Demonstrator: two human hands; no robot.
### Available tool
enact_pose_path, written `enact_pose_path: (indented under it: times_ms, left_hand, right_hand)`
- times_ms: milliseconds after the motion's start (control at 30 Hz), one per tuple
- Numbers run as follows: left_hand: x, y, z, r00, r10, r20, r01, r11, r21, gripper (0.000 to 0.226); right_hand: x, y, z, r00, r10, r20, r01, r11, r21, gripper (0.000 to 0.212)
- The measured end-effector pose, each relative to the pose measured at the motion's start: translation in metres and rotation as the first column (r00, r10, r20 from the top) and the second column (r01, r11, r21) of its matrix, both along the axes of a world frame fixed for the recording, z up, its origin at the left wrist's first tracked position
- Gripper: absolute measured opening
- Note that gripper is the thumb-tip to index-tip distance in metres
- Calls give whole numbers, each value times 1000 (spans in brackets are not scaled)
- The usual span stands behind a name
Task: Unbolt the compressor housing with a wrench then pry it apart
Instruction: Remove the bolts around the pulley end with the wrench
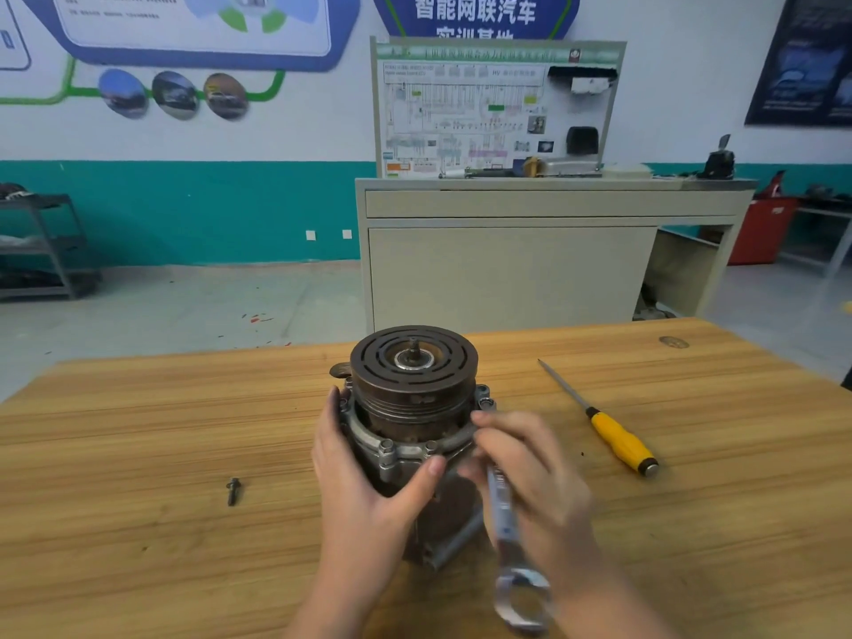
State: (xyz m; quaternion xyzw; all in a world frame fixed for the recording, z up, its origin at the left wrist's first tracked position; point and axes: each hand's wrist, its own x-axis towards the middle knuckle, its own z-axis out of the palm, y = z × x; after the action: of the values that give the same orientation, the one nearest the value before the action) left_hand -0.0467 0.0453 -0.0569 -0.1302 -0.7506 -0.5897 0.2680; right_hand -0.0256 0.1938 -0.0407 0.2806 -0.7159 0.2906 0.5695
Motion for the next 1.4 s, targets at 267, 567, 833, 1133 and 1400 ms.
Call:
enact_pose_path:
  times_ms: [267,567,833,1133,1400]
  left_hand:
    - [0,-1,-2,1000,-19,-11,19,1000,18,98]
    - [2,-1,-1,1000,-28,9,28,1000,11,97]
    - [-2,1,-1,999,11,-34,-10,1000,16,103]
    - [-1,1,-1,1000,6,-8,-5,1000,19,104]
    - [-1,1,1,1000,-4,9,4,1000,13,103]
  right_hand:
    - [-43,16,36,722,690,-48,-89,23,-996,35]
    - [-58,55,63,428,893,138,-142,217,-966,29]
    - [-42,38,16,546,584,602,-115,763,-636,30]
    - [-40,35,7,563,570,598,-152,783,-603,26]
    - [-39,33,5,571,565,596,-151,785,-600,25]
